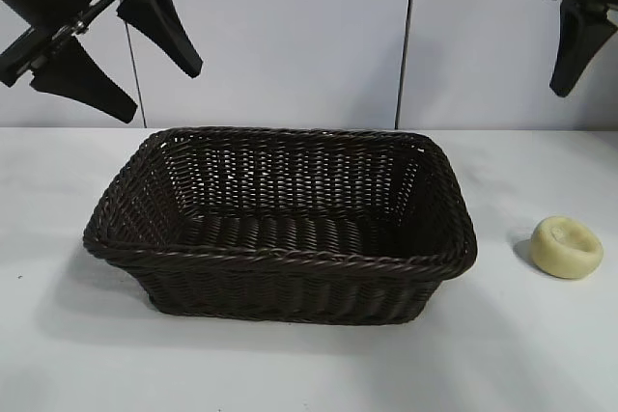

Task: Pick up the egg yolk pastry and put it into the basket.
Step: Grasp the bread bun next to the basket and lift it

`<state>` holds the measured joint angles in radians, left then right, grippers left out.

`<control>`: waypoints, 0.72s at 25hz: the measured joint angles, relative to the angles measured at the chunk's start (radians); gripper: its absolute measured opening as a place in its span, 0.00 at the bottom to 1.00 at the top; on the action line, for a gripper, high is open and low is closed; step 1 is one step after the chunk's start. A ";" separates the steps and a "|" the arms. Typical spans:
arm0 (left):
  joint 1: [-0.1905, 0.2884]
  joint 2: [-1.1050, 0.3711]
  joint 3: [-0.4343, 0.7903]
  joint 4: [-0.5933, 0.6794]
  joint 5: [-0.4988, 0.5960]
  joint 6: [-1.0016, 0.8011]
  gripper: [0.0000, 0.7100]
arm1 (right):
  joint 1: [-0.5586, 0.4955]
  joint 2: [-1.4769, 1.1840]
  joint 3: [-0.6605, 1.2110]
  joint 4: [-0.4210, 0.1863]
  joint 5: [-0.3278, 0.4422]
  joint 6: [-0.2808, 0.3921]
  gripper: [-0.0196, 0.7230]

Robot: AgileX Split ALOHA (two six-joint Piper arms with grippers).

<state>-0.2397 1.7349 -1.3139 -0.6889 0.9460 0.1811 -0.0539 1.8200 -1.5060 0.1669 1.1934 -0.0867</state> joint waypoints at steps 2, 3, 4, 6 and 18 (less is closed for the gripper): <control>0.000 0.000 0.000 0.000 0.000 0.000 0.72 | 0.000 0.000 0.062 -0.002 -0.027 0.000 0.69; 0.000 0.000 0.000 0.000 0.000 0.000 0.72 | 0.000 0.000 0.093 -0.003 -0.045 0.000 0.69; 0.000 0.000 0.000 0.000 0.000 0.000 0.72 | 0.000 0.000 0.117 -0.004 -0.061 -0.001 0.69; 0.000 0.000 0.000 0.000 0.000 0.000 0.72 | 0.000 0.000 0.168 -0.014 -0.100 0.000 0.69; 0.000 0.000 0.000 0.000 0.000 0.001 0.72 | 0.000 0.078 0.229 -0.026 -0.252 0.035 0.69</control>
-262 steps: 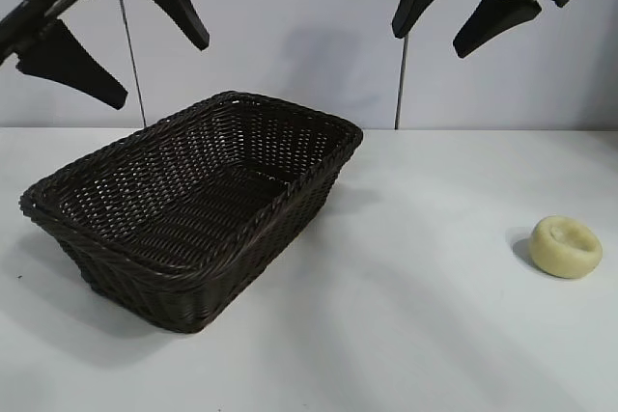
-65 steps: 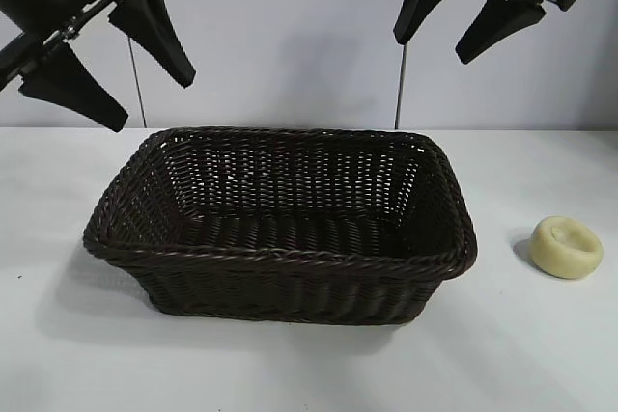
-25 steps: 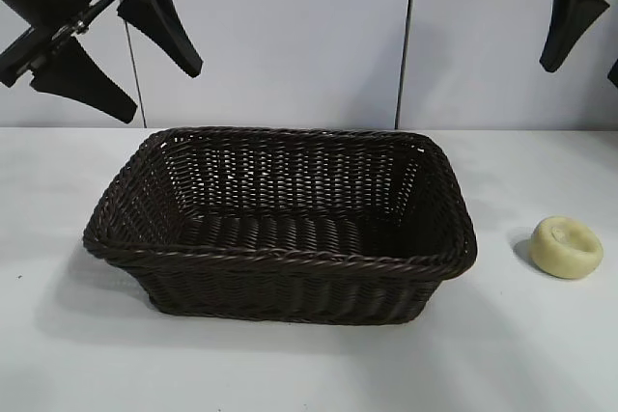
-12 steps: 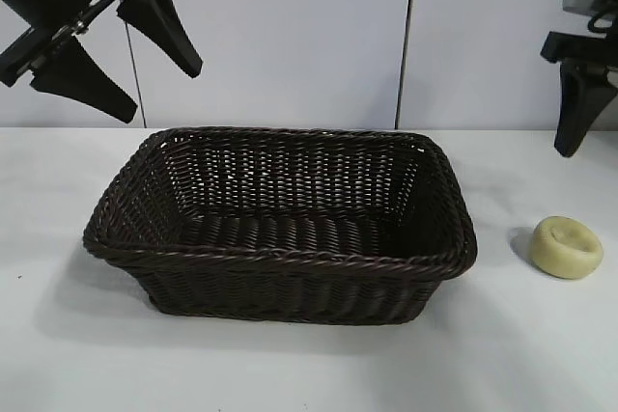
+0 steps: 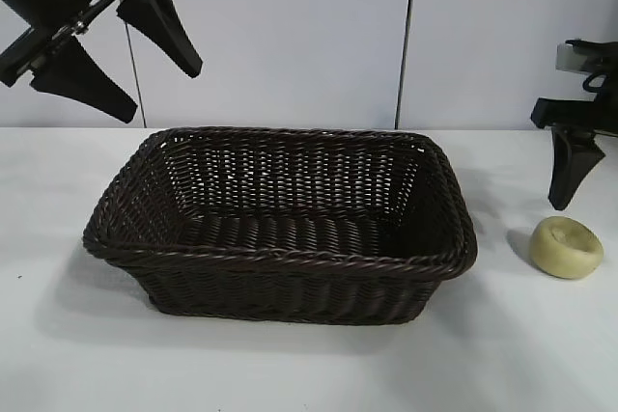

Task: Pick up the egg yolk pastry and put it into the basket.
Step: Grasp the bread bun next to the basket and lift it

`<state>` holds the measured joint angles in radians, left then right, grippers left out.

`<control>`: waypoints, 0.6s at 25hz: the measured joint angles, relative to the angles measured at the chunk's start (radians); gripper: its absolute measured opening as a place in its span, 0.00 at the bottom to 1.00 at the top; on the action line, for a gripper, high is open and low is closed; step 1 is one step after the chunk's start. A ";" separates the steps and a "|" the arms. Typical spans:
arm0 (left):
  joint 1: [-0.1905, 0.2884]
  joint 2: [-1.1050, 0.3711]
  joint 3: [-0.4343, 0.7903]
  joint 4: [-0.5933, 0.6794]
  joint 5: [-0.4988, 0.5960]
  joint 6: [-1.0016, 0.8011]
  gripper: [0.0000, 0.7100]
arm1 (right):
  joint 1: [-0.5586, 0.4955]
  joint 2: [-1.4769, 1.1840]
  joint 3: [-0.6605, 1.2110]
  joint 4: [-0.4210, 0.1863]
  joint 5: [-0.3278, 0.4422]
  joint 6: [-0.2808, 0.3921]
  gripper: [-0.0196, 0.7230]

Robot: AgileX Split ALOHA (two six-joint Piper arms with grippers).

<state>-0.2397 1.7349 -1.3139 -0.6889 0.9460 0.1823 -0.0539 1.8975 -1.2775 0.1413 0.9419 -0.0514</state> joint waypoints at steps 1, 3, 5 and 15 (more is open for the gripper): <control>0.000 0.000 0.000 0.000 0.000 0.000 0.72 | 0.000 0.012 0.000 -0.001 -0.005 0.003 0.69; 0.000 0.000 0.000 0.000 0.000 0.000 0.72 | 0.000 0.037 0.000 -0.001 -0.013 0.003 0.69; 0.000 0.000 0.000 0.000 0.000 0.000 0.72 | 0.000 0.069 0.000 -0.001 -0.022 0.006 0.69; 0.000 0.000 0.000 0.000 0.000 0.000 0.72 | 0.000 0.148 0.000 -0.001 -0.079 0.006 0.67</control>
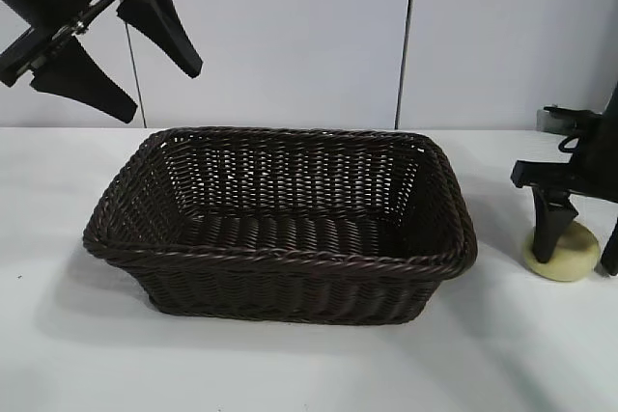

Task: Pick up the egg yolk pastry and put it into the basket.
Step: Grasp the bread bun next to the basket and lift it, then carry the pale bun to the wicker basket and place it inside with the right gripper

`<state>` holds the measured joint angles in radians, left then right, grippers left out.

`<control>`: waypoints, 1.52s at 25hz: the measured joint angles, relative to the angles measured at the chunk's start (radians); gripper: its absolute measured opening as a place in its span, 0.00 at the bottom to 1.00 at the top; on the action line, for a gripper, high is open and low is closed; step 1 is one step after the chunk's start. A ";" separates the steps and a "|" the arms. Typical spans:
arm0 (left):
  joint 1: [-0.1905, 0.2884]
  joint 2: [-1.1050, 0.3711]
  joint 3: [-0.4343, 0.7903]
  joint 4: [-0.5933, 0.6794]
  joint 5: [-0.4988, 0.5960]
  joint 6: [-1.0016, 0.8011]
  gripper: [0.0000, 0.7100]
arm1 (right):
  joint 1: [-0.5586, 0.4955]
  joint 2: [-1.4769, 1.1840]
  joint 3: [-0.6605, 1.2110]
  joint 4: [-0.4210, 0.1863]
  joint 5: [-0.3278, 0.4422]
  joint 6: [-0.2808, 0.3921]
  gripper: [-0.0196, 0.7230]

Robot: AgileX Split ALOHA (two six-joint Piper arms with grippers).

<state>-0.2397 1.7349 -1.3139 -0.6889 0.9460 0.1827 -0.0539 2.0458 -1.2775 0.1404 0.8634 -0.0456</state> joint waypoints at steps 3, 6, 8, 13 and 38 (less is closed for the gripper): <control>0.000 0.000 0.000 0.000 0.000 0.000 0.72 | 0.000 0.000 0.000 0.000 -0.010 0.000 0.51; 0.000 0.000 0.000 0.000 0.000 0.000 0.72 | 0.000 0.000 0.000 0.001 -0.010 0.000 0.36; 0.000 0.000 0.000 0.000 0.000 0.000 0.72 | 0.000 0.000 0.000 0.001 -0.006 0.000 0.32; 0.000 0.000 0.000 0.000 0.000 0.001 0.72 | 0.000 -0.014 -0.003 0.000 0.004 0.000 0.31; 0.000 0.000 0.000 0.000 0.001 0.001 0.72 | 0.000 -0.252 -0.202 0.173 0.230 -0.070 0.30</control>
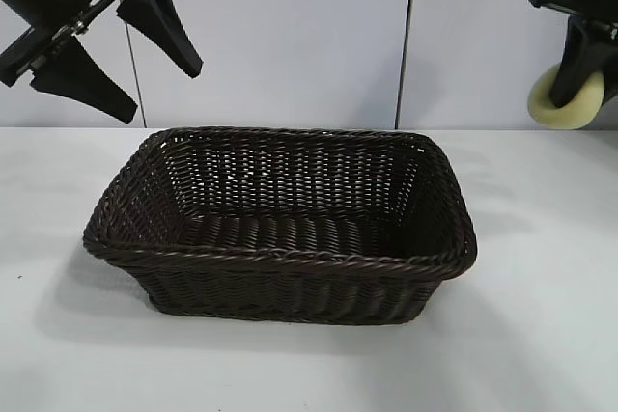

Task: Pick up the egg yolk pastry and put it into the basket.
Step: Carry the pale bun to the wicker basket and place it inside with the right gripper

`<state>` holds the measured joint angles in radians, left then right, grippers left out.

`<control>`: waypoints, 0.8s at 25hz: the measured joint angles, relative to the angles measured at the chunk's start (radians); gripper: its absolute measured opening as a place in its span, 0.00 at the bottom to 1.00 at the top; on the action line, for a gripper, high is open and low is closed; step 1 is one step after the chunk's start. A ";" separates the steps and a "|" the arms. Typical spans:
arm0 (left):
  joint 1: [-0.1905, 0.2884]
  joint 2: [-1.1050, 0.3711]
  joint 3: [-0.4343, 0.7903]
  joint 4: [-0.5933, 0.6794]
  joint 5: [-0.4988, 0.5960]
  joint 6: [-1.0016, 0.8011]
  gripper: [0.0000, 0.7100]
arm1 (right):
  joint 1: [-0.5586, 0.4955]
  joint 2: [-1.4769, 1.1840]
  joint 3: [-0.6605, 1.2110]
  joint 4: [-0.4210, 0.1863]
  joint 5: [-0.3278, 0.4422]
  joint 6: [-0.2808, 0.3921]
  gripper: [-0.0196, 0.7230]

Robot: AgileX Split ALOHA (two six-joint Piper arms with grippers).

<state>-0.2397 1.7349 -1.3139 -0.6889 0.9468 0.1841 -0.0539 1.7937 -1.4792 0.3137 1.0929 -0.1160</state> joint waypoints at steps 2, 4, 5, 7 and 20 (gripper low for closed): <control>0.000 0.000 0.000 0.001 0.000 0.000 0.72 | 0.006 0.000 0.000 0.038 0.005 -0.016 0.30; 0.000 0.000 0.000 0.001 0.000 0.000 0.72 | 0.026 0.000 0.000 0.055 0.008 -0.028 0.30; 0.000 0.000 0.000 0.001 0.000 0.000 0.72 | 0.039 0.000 0.000 0.056 0.012 -0.029 0.30; 0.000 0.000 0.000 0.001 0.000 0.000 0.72 | 0.077 0.000 0.000 0.057 0.015 -0.032 0.30; 0.000 0.000 0.000 0.001 0.000 0.001 0.72 | 0.360 0.000 0.000 0.062 -0.014 -0.034 0.30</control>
<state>-0.2397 1.7349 -1.3139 -0.6882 0.9468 0.1848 0.3061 1.7937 -1.4792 0.3753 1.0794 -0.1504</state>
